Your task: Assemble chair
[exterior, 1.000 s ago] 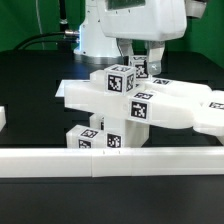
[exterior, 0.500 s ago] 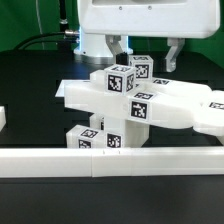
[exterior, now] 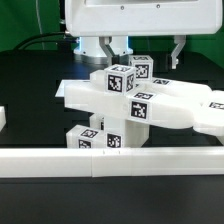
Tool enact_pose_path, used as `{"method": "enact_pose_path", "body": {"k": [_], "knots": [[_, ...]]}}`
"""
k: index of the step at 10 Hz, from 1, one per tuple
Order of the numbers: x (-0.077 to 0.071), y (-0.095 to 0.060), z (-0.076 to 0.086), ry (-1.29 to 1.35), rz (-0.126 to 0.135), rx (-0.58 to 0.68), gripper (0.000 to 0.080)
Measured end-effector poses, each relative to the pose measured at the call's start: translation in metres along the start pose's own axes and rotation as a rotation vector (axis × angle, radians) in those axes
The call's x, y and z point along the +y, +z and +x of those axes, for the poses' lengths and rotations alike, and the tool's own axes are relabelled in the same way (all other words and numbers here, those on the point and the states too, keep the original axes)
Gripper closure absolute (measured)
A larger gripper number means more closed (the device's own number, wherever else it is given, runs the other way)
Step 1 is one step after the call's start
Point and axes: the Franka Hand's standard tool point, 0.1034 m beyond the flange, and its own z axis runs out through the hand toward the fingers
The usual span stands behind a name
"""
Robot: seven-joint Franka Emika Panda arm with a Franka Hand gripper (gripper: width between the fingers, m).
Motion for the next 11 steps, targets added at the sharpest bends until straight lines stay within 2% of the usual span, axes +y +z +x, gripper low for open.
{"method": "enact_pose_path", "body": {"k": [2, 5, 8, 11], "knots": [[0.0054, 0.0019, -0.0003, -0.110, -0.004, 0.008, 0.0150], [0.0061, 0.0031, -0.0011, -0.116, -0.005, 0.008, 0.0517], [0.0090, 0.0030, -0.0007, -0.060, 0.000, 0.008, 0.0516], [0.0104, 0.0031, -0.0008, 0.297, 0.004, 0.031, 0.0516]]}}
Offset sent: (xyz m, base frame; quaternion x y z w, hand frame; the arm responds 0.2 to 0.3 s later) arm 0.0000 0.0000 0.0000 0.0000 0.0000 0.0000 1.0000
